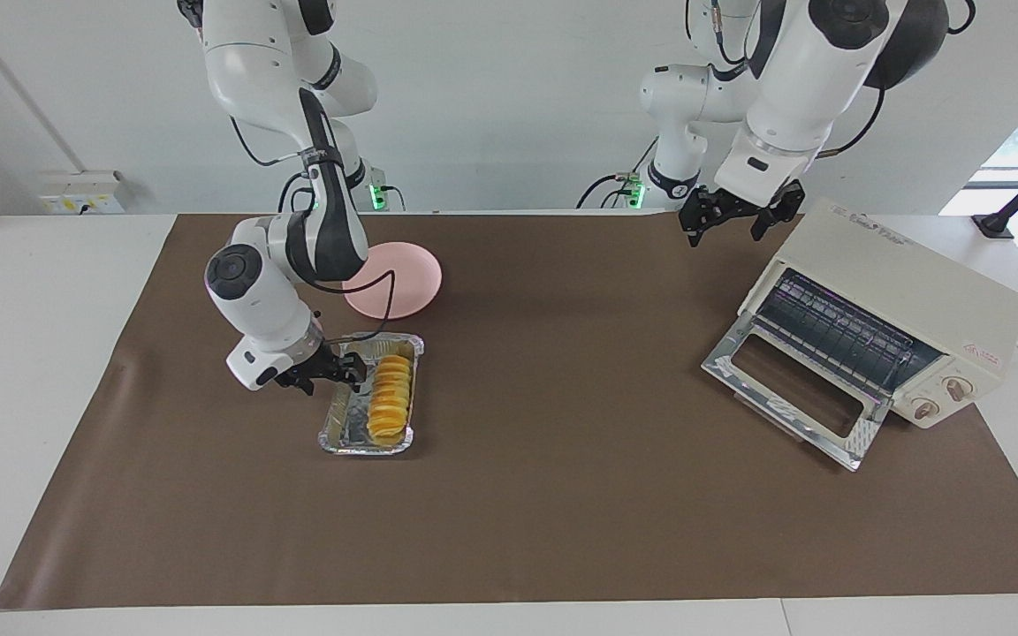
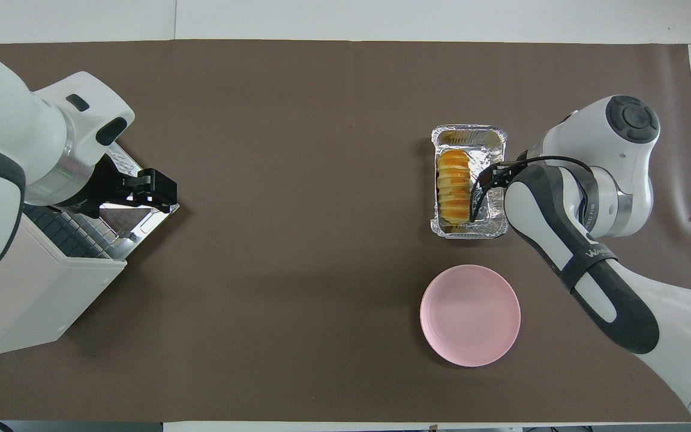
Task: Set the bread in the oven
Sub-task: 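Grasp the foil tray rim with the right gripper while the left gripper rises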
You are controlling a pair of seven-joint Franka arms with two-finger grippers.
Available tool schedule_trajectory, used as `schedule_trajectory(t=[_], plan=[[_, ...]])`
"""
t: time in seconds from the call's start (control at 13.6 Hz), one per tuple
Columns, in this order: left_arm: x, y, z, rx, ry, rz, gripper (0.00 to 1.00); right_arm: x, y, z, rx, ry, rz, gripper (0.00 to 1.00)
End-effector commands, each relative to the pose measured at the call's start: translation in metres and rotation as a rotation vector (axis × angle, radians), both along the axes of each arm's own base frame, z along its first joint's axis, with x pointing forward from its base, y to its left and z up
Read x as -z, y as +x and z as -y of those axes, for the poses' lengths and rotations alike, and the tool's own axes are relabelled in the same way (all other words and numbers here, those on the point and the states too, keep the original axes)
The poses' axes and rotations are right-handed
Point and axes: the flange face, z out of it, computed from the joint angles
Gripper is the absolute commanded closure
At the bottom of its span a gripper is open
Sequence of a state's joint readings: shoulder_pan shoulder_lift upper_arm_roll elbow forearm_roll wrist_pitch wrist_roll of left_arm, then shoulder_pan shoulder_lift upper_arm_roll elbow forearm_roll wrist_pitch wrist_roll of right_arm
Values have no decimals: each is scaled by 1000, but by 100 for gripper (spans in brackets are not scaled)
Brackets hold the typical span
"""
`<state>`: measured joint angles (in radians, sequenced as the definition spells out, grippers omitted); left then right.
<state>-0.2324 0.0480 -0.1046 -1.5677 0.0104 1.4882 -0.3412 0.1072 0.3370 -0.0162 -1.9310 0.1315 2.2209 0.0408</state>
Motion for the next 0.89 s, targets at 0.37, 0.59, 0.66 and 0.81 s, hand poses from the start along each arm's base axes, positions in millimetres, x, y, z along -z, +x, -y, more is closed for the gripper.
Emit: schedule_trajectory(t=[0.37,0.59,0.66,0.81], plan=[[-2,8,-14,-44,-10,-8,0,-2,-5,9,63,72,-3,100],[4,8,-23,-58,-8,-20,0,-24,1,-3,46,79,34,100],[4,7,-24,-59,-9,-22,0,-37,6,-11,32,85,45,100],[8,6,-27,-64,-8,-33,0,-56,9,-44,-11,94,39,100]])
